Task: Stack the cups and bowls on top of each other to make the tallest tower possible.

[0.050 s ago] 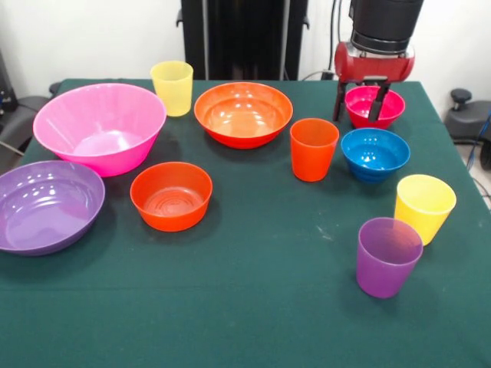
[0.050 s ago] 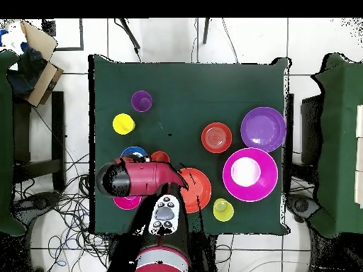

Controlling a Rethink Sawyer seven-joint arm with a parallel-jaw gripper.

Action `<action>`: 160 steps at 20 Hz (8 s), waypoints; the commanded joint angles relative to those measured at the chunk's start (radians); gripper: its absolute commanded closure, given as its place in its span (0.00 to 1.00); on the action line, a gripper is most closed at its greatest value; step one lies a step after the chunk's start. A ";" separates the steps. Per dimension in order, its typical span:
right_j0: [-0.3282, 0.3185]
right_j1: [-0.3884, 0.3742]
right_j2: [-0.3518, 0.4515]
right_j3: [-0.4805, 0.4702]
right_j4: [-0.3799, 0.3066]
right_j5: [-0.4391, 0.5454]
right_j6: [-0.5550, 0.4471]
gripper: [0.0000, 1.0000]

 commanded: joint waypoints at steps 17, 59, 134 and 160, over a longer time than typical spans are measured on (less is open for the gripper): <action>0.005 -0.058 0.088 0.128 0.009 -0.016 0.173 0.00; 0.026 0.041 0.109 0.272 0.008 -0.257 0.210 0.00; 0.100 0.251 0.110 0.256 0.047 -0.513 0.329 0.00; 0.185 0.230 0.069 0.239 0.105 -0.504 0.353 1.00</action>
